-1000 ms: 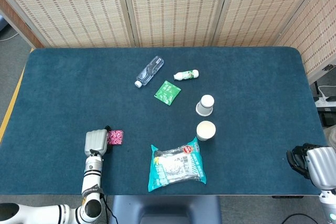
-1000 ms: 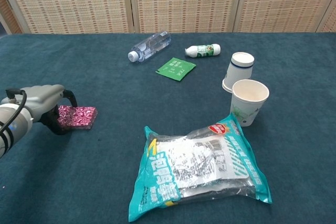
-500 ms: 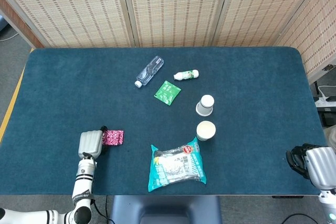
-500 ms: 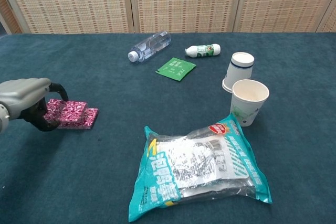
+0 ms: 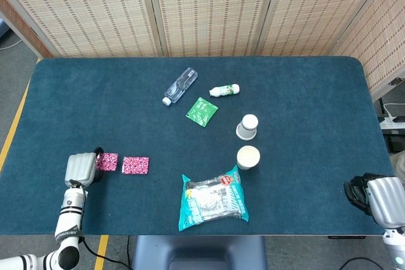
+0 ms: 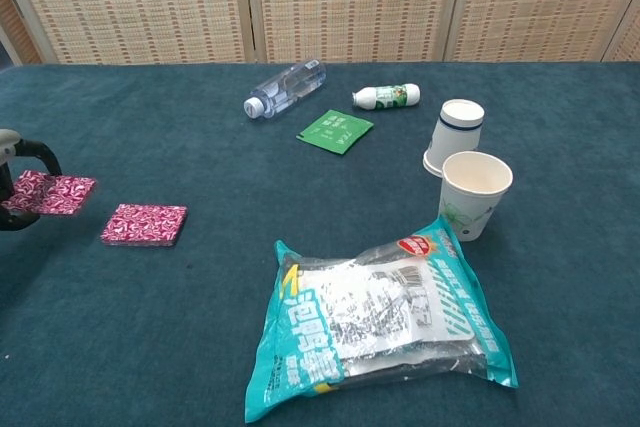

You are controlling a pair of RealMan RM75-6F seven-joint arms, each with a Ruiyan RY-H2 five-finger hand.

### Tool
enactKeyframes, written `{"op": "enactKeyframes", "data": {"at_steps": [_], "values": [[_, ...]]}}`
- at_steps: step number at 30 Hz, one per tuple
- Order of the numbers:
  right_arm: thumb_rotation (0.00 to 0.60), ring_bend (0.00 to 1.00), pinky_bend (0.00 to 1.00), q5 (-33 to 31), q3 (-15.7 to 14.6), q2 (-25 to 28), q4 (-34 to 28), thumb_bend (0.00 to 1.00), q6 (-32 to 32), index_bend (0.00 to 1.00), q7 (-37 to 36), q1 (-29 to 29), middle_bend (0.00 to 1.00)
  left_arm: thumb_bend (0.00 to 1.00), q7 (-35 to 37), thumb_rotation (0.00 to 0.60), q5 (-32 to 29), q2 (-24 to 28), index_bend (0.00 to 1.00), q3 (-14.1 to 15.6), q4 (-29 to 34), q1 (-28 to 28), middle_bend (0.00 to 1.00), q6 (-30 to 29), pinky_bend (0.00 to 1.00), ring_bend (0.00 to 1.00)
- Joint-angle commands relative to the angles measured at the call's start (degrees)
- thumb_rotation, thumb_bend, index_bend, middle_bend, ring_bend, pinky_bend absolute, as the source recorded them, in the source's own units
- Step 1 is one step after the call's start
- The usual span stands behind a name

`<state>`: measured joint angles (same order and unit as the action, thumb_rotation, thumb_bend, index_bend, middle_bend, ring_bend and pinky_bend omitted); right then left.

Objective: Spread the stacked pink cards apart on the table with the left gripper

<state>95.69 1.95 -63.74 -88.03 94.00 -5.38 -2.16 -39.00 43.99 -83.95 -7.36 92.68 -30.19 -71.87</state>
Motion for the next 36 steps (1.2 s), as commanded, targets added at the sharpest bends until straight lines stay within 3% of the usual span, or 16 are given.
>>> {"op": "enactKeyframes", "data": {"at_steps": [1, 9, 17, 26, 36], "values": [[0.6, 0.79, 0.89, 0.11, -0.06, 0.05, -0.05, 0.44, 0.06, 1.0, 0.0, 0.03, 0.88, 0.37, 3.22, 0.6, -0.15, 0.81, 0.44, 0.24, -4.93, 0.18, 1.0, 4.1, 1.0, 1.0], [0.6, 0.79, 0.89, -0.25, 0.04, 0.05, -0.14, 0.44, -0.38, 1.0, 0.25, -0.12, 0.88, 0.37, 7.12, 0.6, -2.13, -0.73, 0.43, -0.16, -13.3, 0.26, 1.0, 9.62, 1.0, 1.0], [0.6, 0.79, 0.89, -0.06, -0.1, 0.21, -0.19, 0.44, -0.35, 1.0, -0.01, -0.1, 0.88, 0.37, 5.82, 0.6, -2.22, -2.06, 0.22, -0.2, -14.01, 0.07, 1.0, 9.02, 1.0, 1.0], [0.6, 0.79, 0.89, 0.07, -0.13, 0.39, -0.11, 0.44, -0.17, 1.0, -0.62, -0.08, 0.88, 0.37, 2.85, 0.6, -3.75, -1.8, 0.11, 0.0, -12.01, -0.01, 1.0, 8.16, 1.0, 1.0], [0.6, 0.79, 0.89, 0.25, -0.32, 0.25, -0.07, 0.44, -0.45, 1.0, -0.15, -0.17, 0.88, 0.37, 0.53, 0.6, -0.36, 0.22, 0.12, 0.04, 0.19, -0.12, 1.0, 3.14, 1.0, 1.0]]}}
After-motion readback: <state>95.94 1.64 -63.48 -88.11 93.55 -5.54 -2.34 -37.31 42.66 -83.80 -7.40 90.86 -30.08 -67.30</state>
